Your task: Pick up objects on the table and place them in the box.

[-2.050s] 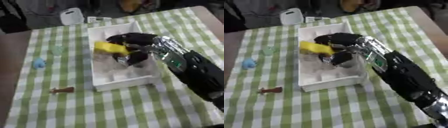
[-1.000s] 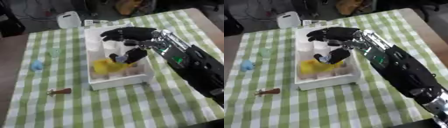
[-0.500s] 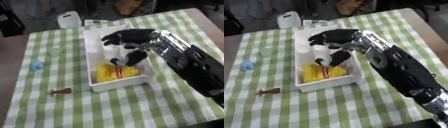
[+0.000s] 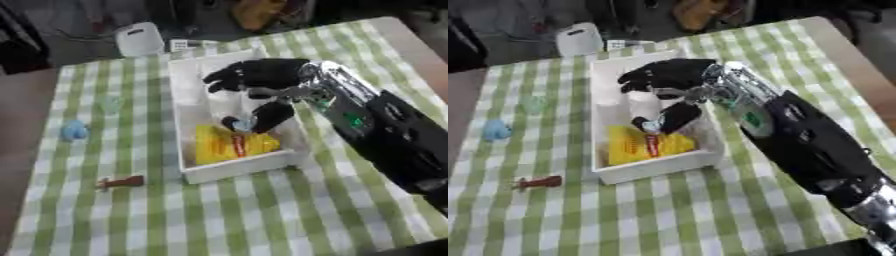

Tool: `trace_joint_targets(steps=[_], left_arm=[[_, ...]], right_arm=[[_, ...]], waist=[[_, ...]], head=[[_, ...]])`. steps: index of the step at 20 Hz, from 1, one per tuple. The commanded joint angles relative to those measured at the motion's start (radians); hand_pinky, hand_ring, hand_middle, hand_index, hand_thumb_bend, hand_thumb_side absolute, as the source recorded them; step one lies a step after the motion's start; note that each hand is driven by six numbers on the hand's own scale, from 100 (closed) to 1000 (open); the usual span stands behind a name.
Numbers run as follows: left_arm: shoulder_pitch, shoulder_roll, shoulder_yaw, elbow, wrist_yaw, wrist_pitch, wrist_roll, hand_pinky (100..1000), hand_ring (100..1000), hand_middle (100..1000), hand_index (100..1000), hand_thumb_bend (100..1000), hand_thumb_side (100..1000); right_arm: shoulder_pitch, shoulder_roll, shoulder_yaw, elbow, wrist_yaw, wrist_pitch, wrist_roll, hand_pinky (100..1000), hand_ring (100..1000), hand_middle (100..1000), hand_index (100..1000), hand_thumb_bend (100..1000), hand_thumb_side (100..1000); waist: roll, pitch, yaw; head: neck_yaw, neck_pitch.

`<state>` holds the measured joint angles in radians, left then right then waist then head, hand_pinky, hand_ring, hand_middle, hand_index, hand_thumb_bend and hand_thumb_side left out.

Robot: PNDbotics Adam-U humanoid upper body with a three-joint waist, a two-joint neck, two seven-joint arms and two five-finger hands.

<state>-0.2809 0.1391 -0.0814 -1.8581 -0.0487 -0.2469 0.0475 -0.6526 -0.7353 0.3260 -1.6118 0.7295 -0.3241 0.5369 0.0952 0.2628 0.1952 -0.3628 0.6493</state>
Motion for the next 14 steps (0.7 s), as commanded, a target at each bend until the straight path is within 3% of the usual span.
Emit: trace_joint_targets(steps=[1, 11, 12, 14], left_arm=[[-0.006, 0.009, 0.01, -0.017, 0.001, -0.004, 0.0, 778, 1000, 708, 768, 100, 797], [-0.005, 0.008, 0.01, -0.016, 0.002, -0.004, 0.0, 778, 1000, 708, 768, 100, 797], [-0.004, 0.008, 0.011, -0.016, 0.002, -0.003, 0.0, 778, 1000, 708, 768, 100, 798], [-0.003, 0.008, 0.011, -0.016, 0.001, -0.003, 0.001, 778, 1000, 708, 768, 100, 799]], right_arm=[[-0.02, -0.015, -0.01, -0.004, 0.008, 0.003, -0.005, 1000, 1000, 1000, 1000, 206, 768], [-0.02, -0.007, -0.007, 0.016, 0.059, 0.027, -0.057, 1000, 1000, 1000, 1000, 174, 722], [-0.021, -0.006, -0.012, 0.015, 0.065, 0.033, -0.066, 994, 985, 998, 1000, 100, 522], [-0.021, -0.006, -0.026, 0.001, 0.08, 0.057, -0.093, 984, 973, 989, 1000, 100, 485]], waist=[[0.007, -0.028, 0.002], [0.007, -0.031, 0.0], [0.007, -0.032, -0.003], [0.006, -0.033, -0.006]], head=[[-0.003, -0.006], [-0.007, -0.008], [-0.008, -0.008], [-0.009, -0.008]])
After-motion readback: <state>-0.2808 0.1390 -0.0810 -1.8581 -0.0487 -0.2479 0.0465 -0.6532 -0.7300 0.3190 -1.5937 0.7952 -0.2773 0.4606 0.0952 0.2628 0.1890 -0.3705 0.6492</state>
